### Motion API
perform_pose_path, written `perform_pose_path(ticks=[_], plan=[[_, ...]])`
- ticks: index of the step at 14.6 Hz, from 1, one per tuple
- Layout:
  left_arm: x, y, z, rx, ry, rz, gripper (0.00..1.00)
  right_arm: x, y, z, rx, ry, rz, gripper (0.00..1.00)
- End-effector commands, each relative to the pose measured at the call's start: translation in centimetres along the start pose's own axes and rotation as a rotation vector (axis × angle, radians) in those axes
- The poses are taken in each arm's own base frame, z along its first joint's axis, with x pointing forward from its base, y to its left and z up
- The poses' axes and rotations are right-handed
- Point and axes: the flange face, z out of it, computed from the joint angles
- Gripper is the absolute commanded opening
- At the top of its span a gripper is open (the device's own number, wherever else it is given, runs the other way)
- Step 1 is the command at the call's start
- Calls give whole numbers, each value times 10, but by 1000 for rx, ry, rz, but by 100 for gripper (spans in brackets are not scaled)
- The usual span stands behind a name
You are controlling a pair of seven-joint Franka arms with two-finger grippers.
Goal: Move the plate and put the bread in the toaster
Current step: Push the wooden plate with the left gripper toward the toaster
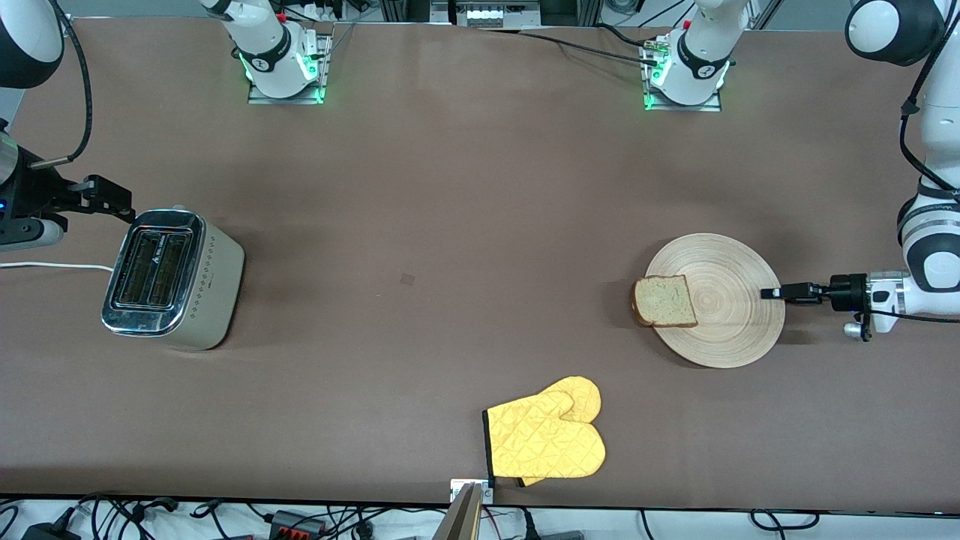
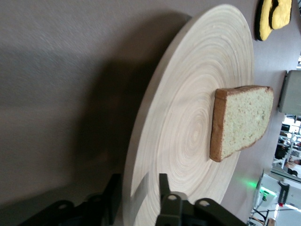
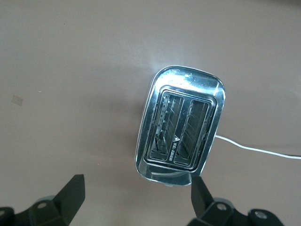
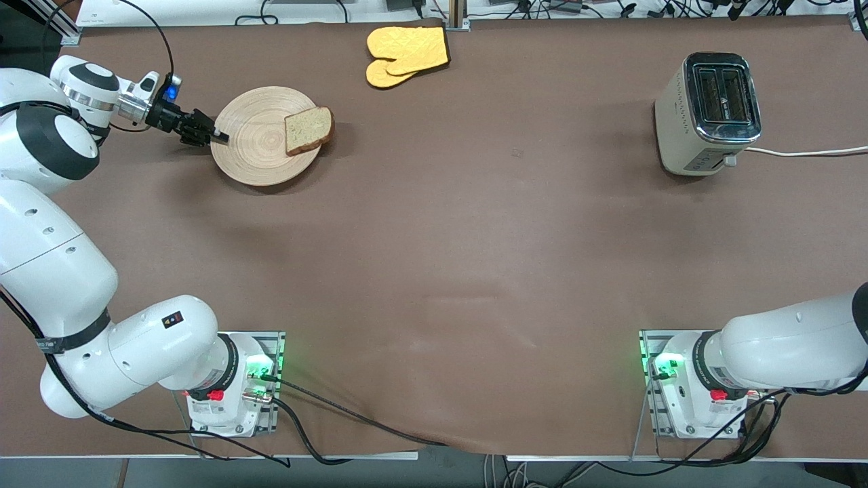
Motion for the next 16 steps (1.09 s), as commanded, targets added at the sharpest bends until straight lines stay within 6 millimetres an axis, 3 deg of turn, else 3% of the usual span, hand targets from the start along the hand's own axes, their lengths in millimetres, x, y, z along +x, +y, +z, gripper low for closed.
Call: perform_pose_path(ticks=[1,5,9,10,13,15,16], plan=[[0,9,-1,-55,-7,31,3,-3,6,-5,-11,-7,3,100],[-3,35,3,-144,-108,57,1,-4,8,-5,-4,-6,9,100],[23,95,17,-229,-121,160,1,-4,7,-6,-2,-4,11,100],[32,115,32,-240,-137,186,1,-4,7,-5,-2,-6,11,100],[49,179,106,-241,-262,148,1,-4,7,-6,-2,-4,11,100],[52,201,145,-261,-279,129,1,-3,7,-5,-4,-4,15,100],[49,212,176,-327,-267,99,2,-3,6,-6,-4,-4,12,100]])
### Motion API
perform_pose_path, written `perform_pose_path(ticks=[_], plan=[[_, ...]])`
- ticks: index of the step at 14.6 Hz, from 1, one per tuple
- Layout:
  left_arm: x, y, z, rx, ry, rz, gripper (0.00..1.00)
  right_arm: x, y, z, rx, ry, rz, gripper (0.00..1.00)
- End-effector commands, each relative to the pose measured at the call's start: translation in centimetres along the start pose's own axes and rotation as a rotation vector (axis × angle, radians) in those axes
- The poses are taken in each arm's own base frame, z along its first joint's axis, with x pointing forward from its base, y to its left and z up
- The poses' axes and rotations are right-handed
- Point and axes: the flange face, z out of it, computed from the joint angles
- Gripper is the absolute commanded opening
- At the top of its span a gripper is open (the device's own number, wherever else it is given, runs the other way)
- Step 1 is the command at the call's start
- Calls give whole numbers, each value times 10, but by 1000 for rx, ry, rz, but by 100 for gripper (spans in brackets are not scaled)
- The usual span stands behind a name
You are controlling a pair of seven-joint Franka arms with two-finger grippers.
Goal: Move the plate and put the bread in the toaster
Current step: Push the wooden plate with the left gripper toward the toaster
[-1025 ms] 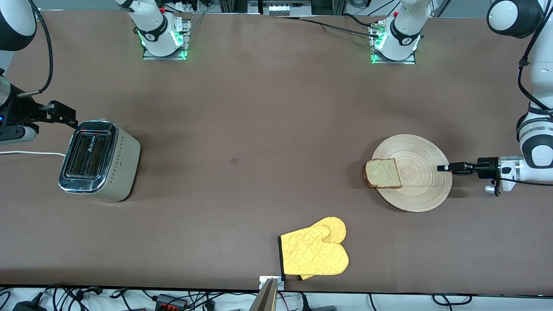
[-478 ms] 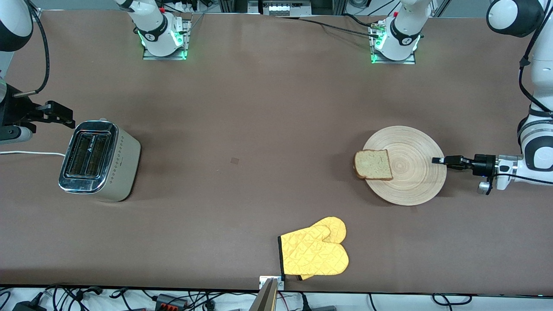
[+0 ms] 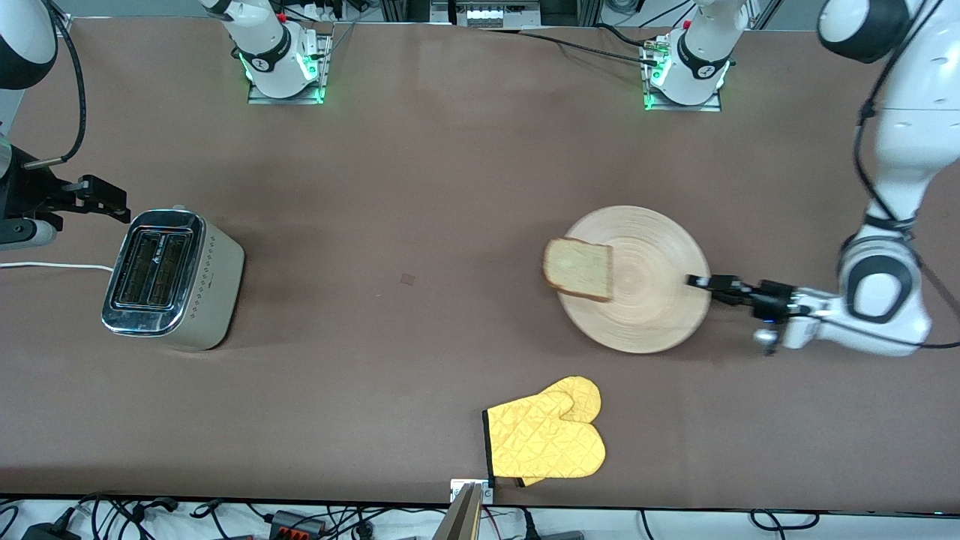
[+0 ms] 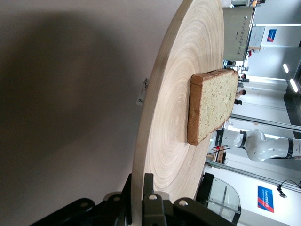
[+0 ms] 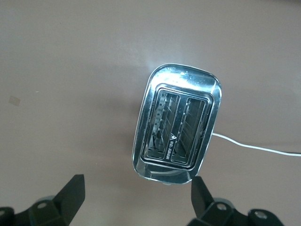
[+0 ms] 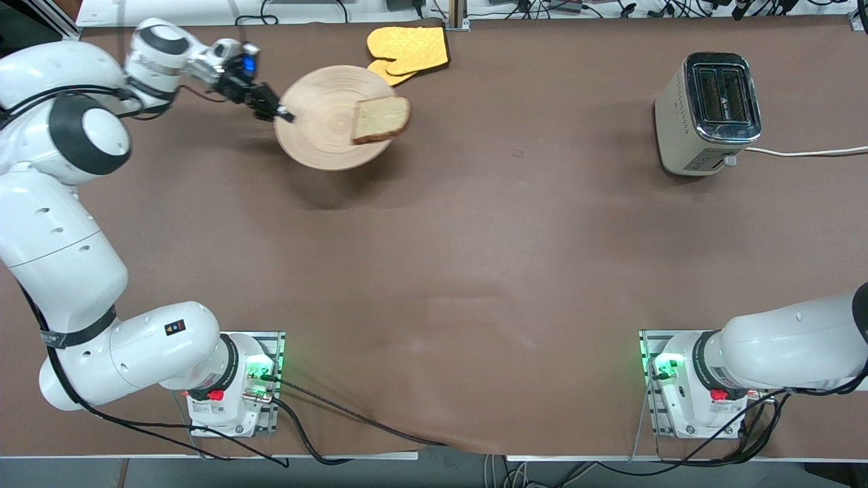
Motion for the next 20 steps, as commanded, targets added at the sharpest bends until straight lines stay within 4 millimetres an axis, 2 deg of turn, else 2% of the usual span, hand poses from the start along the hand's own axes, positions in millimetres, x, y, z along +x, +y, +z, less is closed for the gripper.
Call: perform_pose_path(ticks=[1,4,6,8,9,11,12,14,15,16,17,18,20], plan=[[17,20,76,-142,63,-46,2,-2,-1,-6,-2,-1,-1,100],[44,48,160,-38,117,-27,2,-1,-2,-6,-5,-1,-10,100],[53,61,206,-38,122,-25,2,-2,-5,-6,0,-10,-15,100],[61,72,252,-32,167,-50,2,-3,-20,-6,0,-30,-33,100],[63,76,267,-1,182,-44,2,-2,-29,-6,-9,-35,-48,100],[64,76,298,47,186,-29,2,-4,-31,-4,-7,-55,-47,100],[65,73,306,58,197,-35,2,-5,-30,-5,-5,-59,-45,100],[64,70,310,65,201,-41,6,-17,-7,-10,4,-77,0,100],[64,68,310,67,199,-43,21,-28,13,-16,10,-86,43,100],[64,66,310,70,198,-36,77,-34,29,-20,23,-80,75,100],[65,66,305,69,203,-36,100,-38,44,-20,27,-77,97,100],[66,67,295,70,208,-32,100,-41,56,-17,34,-84,119,100],[68,83,268,77,219,-7,100,-39,65,-15,82,-61,155,100]])
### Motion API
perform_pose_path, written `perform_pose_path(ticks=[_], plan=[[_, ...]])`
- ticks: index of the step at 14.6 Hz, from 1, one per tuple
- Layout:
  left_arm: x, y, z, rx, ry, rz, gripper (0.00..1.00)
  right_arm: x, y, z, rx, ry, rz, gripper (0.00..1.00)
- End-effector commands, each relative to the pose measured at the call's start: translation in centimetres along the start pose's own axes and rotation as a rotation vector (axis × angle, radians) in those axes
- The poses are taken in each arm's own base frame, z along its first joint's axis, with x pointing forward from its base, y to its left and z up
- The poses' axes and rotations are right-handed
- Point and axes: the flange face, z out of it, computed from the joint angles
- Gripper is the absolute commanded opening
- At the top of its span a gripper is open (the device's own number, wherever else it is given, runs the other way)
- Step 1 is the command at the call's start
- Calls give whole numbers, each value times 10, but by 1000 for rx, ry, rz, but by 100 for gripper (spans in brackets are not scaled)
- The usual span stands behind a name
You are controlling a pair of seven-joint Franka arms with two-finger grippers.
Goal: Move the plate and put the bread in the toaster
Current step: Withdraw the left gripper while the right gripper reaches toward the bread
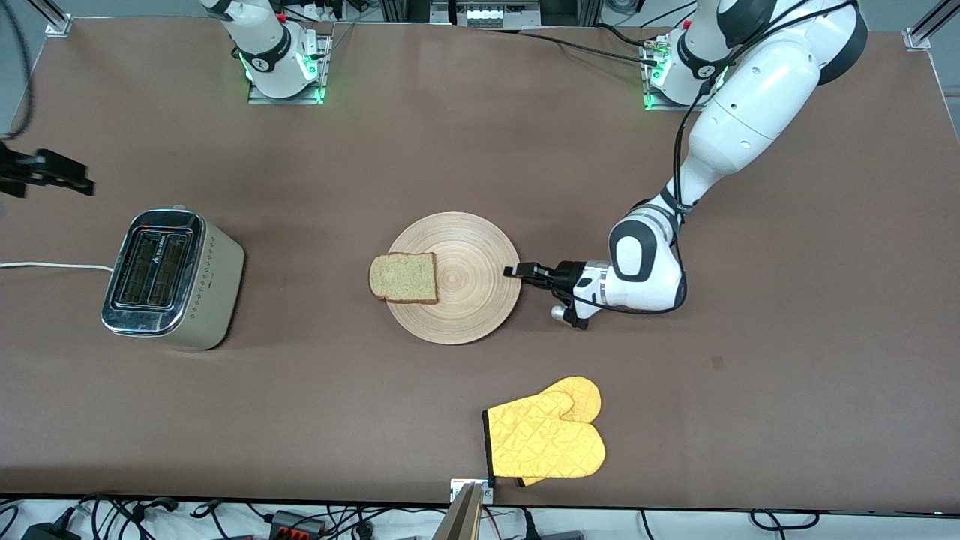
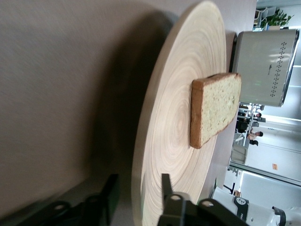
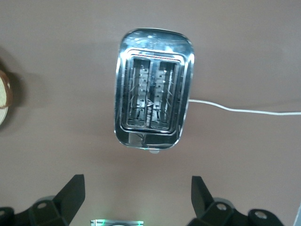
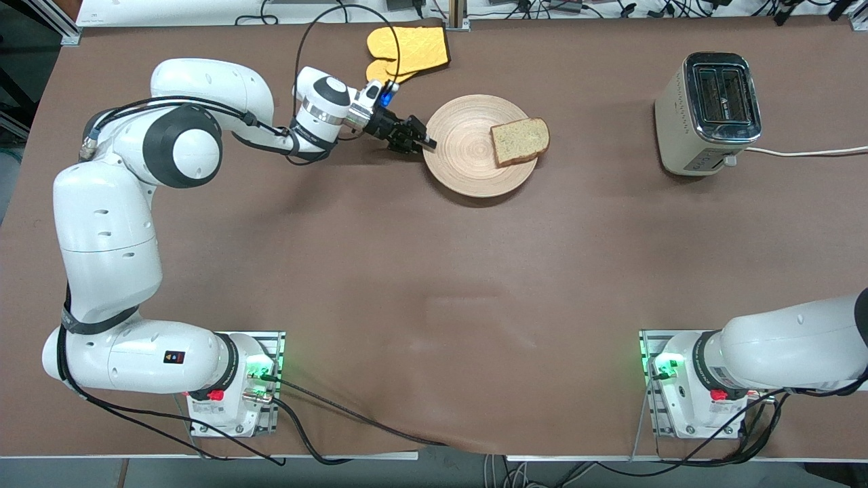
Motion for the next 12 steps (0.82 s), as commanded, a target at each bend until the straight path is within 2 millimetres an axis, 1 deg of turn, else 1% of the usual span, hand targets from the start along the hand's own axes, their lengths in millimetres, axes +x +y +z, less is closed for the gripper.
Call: perform_pose_path(ticks=[1,3,4,5,6,7,10,11,12], plan=[[8,15,-47,5,-10,56,100,5,6,1,61,26,30,100],[13,26,-97,118,-90,165,100,19,7,3,59,97,33,100],[14,39,-125,201,-118,207,100,28,6,8,74,118,22,100],[14,45,-144,291,-154,248,100,32,5,9,91,137,19,100],[14,49,-163,391,-201,307,100,41,2,21,119,130,21,100],[18,54,-187,505,-241,370,100,45,1,26,135,131,15,100],[19,90,-243,737,-375,458,100,49,-6,25,122,151,-31,100],[15,107,-267,837,-417,457,100,51,-9,26,136,157,-29,100],[10,122,-291,924,-439,440,100,59,-14,42,156,131,-34,100]])
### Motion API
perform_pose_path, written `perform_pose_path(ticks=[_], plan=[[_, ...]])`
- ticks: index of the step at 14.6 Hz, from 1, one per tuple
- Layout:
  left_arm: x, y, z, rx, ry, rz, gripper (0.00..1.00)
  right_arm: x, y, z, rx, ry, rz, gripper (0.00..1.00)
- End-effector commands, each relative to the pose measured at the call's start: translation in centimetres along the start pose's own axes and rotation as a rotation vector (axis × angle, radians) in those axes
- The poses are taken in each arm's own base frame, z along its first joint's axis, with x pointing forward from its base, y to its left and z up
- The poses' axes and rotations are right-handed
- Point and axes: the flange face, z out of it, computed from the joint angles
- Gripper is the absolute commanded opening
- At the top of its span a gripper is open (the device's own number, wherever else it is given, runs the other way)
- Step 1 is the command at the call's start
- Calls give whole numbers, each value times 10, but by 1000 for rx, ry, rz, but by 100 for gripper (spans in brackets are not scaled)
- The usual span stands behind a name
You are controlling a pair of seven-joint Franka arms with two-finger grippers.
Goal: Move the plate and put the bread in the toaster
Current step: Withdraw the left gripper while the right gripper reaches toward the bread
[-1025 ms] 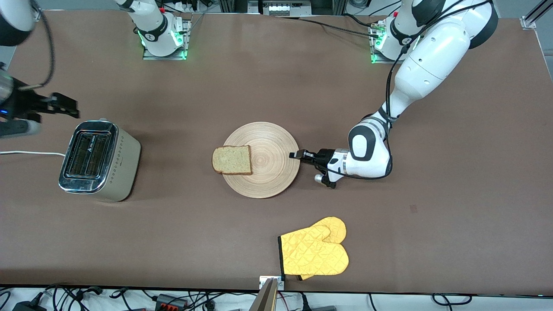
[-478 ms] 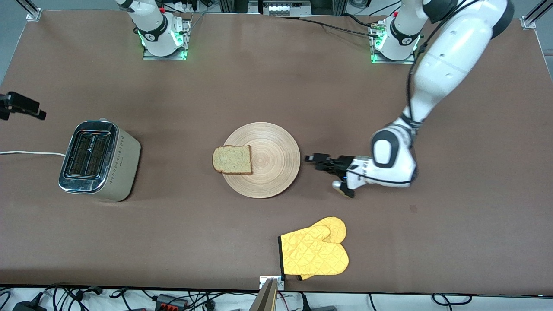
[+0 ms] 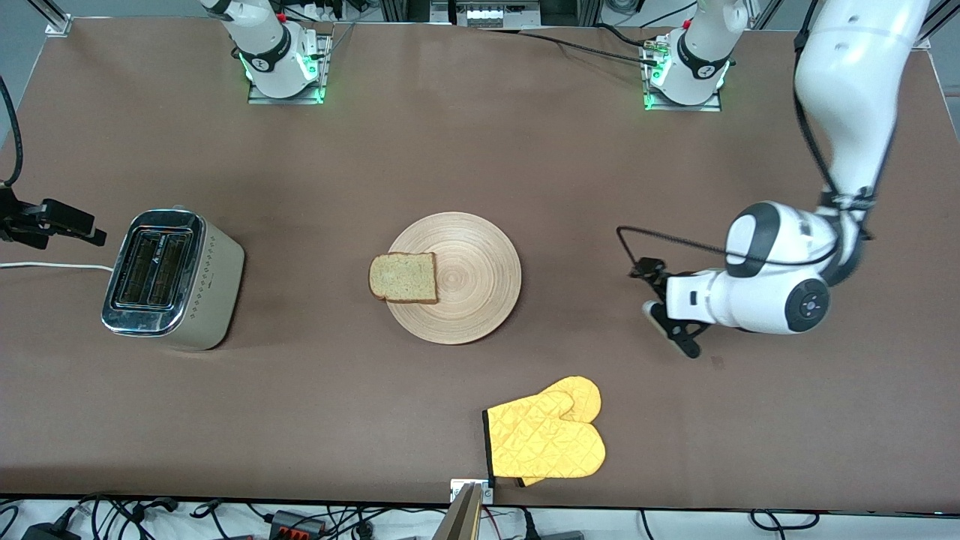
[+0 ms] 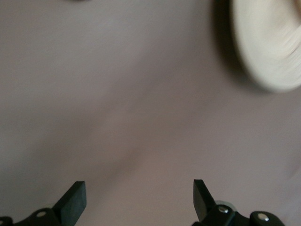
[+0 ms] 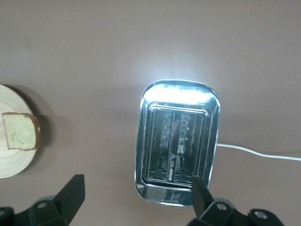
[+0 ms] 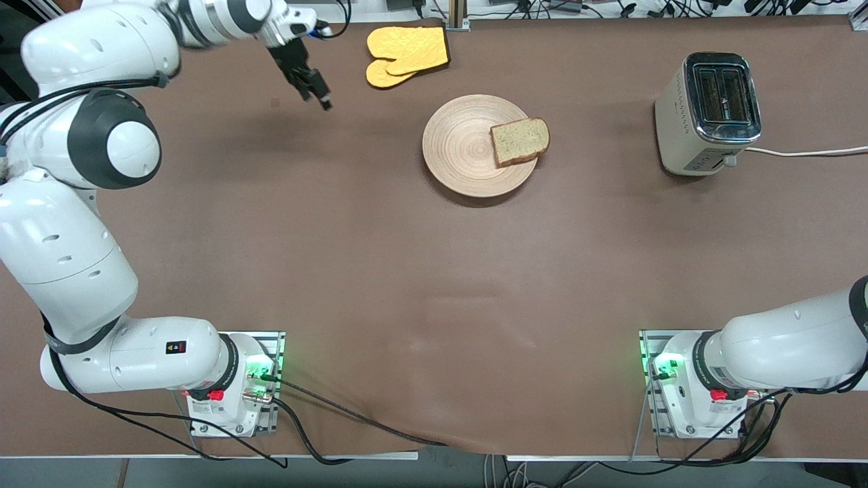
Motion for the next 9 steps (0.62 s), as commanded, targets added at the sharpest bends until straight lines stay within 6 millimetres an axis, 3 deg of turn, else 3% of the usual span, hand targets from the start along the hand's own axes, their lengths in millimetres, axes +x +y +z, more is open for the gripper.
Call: perform_pose_path(ticks=[1,5,7,9], plan=[[-32,4,-82,194,-104,-71,100,13,-16,26,80,-22,-25,100],[-60,28,-153,189,-159,-143,100,26,-76,57,109,-54,-68,100],[-73,38,-187,190,-162,-164,100,32,-89,83,136,-99,41,100],[-87,42,-224,225,-96,-244,100,37,-121,104,166,-123,74,100]])
